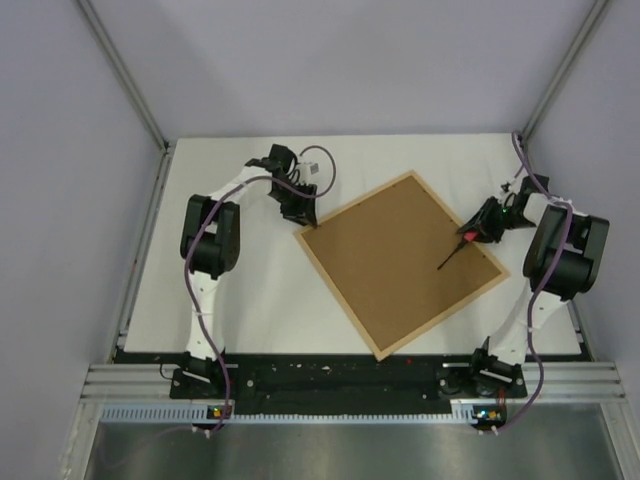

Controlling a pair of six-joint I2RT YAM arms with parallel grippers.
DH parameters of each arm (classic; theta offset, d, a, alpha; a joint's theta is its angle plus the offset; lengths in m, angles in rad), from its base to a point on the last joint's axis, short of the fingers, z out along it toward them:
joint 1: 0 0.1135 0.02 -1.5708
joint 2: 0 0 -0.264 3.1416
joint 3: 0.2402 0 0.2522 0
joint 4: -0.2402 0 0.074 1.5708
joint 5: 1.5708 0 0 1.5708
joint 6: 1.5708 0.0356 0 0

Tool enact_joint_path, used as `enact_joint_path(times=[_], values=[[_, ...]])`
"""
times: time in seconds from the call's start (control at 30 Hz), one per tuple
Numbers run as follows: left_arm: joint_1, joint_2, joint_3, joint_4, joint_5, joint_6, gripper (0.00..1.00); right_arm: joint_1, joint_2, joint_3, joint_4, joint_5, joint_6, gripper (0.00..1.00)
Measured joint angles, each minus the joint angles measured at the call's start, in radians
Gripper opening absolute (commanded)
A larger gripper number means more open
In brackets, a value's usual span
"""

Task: Take the photo out of the frame
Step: Adjust the photo frame at the center of the board.

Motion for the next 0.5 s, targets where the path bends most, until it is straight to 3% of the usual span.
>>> enact_joint_path(times=[0.23,0.5], values=[[-0.042,-0.043,-0.069,-0.060,0.000,0.032,0.45,0.078,0.075,0.159,0.014,0.124,0.026,0.00],[-0.103,-0.113,-0.189,-0.111,0.012,0.068,0.45,0.219,0.348,0.602,-0.012,0.169,0.039,0.00]])
